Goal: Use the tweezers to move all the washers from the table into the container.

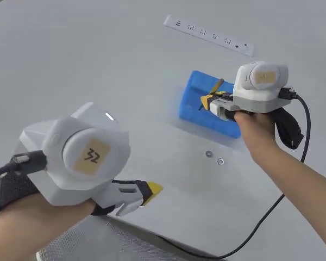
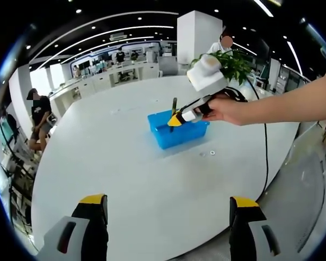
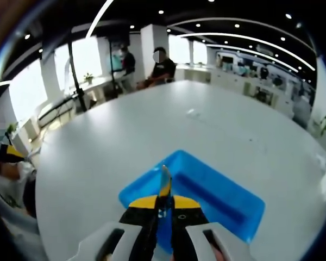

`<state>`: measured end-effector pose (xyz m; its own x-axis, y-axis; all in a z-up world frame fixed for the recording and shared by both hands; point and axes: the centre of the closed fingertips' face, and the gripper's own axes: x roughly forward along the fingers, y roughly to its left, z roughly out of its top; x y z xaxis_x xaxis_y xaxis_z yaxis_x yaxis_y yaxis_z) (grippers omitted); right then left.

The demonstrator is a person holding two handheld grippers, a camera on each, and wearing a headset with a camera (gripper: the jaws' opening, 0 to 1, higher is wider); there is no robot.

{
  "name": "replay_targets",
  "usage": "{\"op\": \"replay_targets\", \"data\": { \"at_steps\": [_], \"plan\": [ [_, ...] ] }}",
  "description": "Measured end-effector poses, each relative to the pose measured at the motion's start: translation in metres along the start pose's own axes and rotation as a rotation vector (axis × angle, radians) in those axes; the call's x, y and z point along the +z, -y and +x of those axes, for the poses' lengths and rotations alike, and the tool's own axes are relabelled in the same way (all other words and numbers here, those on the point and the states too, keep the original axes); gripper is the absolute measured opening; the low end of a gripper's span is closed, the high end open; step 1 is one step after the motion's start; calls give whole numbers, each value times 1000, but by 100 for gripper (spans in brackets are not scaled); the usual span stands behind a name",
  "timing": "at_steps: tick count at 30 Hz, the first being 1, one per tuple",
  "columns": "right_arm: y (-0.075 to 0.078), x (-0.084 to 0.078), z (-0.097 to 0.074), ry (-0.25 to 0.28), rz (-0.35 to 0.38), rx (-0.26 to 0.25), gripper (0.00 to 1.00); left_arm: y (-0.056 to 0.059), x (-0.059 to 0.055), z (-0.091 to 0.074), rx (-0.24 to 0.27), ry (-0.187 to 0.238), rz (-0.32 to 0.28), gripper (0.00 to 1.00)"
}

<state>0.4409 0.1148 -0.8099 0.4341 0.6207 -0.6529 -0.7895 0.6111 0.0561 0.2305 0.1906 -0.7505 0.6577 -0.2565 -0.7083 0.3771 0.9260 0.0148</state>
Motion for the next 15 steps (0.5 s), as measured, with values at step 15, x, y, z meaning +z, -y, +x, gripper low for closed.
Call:
{"op": "replay_targets", "data": {
  "at_steps": [15],
  "plan": [
    [4,-5,5,-15,-22,2,4,2,-3,1,-5,-7,-4,95]
  ]
}}
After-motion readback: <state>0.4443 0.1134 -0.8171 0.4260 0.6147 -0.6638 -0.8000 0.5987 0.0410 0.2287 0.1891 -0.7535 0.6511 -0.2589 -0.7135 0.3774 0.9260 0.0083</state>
